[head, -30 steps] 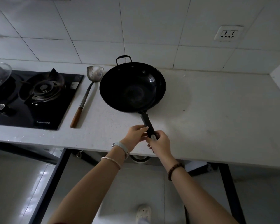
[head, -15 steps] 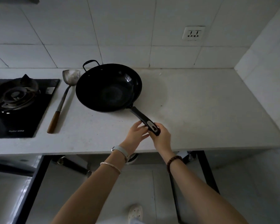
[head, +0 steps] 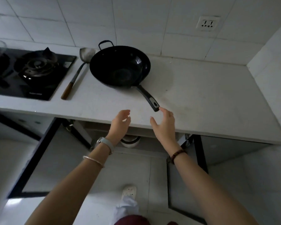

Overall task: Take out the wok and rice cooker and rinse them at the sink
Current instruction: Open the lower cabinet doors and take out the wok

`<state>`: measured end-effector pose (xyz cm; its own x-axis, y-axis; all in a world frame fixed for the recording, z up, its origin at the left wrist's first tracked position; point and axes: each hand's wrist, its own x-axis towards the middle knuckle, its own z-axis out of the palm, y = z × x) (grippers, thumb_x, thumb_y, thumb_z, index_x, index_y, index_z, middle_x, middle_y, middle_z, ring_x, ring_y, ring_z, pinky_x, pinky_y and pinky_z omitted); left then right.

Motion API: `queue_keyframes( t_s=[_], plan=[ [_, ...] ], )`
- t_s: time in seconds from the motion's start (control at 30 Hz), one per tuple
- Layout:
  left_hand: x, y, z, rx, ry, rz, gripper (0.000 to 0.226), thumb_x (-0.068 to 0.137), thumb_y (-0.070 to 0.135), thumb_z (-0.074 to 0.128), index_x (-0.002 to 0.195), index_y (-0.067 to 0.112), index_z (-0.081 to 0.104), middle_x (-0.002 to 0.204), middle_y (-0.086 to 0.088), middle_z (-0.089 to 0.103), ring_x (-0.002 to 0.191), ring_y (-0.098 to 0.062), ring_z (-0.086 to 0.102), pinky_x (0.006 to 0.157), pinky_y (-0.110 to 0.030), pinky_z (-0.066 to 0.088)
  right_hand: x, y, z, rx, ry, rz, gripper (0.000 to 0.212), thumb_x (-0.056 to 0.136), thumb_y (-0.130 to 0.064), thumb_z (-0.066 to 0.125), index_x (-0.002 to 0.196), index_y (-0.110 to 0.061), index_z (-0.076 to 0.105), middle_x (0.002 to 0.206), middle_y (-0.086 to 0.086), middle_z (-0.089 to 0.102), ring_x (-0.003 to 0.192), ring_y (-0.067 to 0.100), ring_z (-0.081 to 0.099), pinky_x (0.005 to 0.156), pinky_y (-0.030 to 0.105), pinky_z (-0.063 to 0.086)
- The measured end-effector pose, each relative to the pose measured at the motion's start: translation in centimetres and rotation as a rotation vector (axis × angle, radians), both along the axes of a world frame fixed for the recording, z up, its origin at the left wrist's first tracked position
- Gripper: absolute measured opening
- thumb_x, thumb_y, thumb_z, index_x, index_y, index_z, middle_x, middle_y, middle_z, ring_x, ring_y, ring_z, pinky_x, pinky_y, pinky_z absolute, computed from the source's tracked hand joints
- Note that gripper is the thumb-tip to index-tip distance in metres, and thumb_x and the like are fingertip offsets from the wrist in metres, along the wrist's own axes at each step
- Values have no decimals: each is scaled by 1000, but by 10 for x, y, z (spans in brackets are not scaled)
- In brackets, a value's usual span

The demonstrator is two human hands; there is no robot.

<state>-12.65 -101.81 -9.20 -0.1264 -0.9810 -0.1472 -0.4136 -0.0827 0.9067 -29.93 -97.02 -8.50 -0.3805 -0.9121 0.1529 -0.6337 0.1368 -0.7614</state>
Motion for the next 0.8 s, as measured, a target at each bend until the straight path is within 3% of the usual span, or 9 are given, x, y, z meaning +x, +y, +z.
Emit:
queue_keyframes(
  t_s=[0.13,0.27,0.5,0.73,0.8],
  plan=[
    [37,55,-9,-29,-60,166,33,97,14,52,130,12,56,119,5,59,109,-7,53,90,-15,37,9,48,-11,-56,21,104,50,89,-31,62,134,-13,46,132,6,48,122,19,44,98,26,42],
    [65,100,-32,-8,-31,297,32,97,13,52,128,10,57,120,1,61,109,-8,56,92,-17,40,18,80,-37,-25,10,162,47,90,-33,60,133,-16,48,132,3,49,123,16,45,102,30,43],
    [108,136,-79,121,-67,411,29,97,16,53,125,12,60,123,-1,63,113,-14,59,93,-22,42,39,94,-82,139,-45,176,48,89,-32,62,133,-19,49,134,3,48,119,15,49,93,24,44],
    [139,111,-118,185,-68,401,30,97,13,51,125,9,60,124,-3,63,113,-13,57,93,-18,40,64,59,-115,242,-81,110,46,91,-29,61,133,-18,48,135,4,49,120,13,50,90,18,39],
    [146,97,-134,191,-56,385,30,98,14,50,126,9,59,125,-2,62,114,-13,57,95,-20,40,71,45,-129,258,-94,91,44,92,-28,59,133,-19,48,134,2,49,120,11,49,86,11,37]
  ],
)
